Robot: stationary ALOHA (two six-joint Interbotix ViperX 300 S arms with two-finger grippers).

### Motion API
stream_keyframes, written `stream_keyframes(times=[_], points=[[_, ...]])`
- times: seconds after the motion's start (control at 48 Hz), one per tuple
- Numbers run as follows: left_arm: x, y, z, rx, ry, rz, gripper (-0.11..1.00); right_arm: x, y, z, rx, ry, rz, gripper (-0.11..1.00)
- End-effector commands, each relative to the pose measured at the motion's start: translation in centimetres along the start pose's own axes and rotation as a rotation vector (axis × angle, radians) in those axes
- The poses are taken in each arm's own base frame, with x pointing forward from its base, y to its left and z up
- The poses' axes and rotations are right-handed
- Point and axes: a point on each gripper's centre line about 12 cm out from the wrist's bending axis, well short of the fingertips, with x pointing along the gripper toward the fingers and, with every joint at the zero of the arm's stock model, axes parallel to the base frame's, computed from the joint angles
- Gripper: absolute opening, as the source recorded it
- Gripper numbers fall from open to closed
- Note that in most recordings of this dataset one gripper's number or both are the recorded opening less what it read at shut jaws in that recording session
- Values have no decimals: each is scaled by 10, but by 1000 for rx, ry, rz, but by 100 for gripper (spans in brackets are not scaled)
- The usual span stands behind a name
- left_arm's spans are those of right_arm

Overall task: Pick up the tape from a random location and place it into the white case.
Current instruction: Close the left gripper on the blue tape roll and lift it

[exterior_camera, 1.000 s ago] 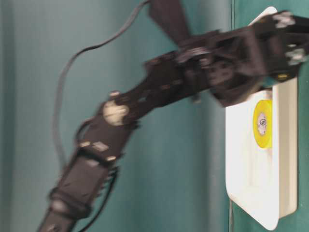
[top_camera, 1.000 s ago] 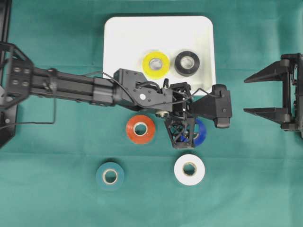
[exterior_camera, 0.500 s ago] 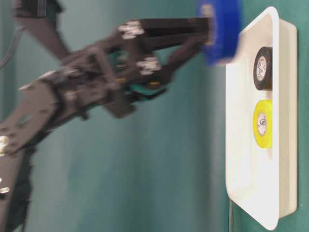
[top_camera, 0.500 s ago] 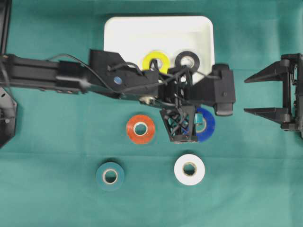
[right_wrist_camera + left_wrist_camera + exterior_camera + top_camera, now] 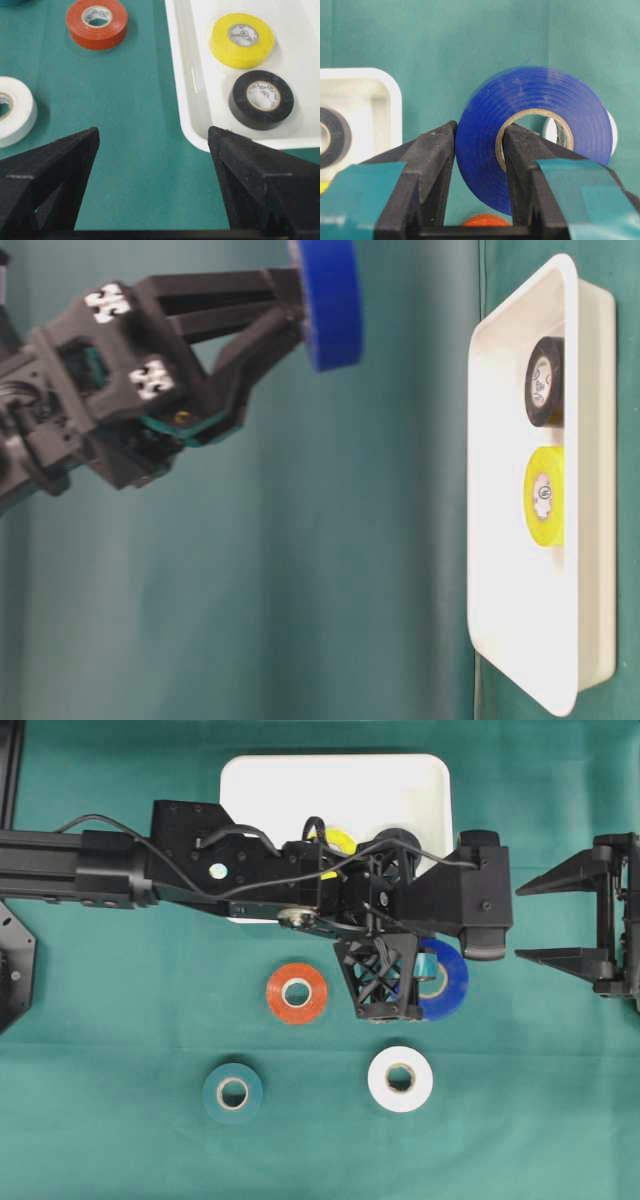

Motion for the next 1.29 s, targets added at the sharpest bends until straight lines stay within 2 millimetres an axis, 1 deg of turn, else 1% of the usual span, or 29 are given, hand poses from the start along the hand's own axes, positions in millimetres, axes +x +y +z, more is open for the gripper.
stream_keyframes(times=[0.0, 1.271], points=[[-34, -2, 18, 5, -84, -1, 26, 0, 1, 9, -1, -21, 3, 83], [-34, -2, 13, 3, -74, -1, 26, 0, 1, 9, -1, -15, 1, 83]])
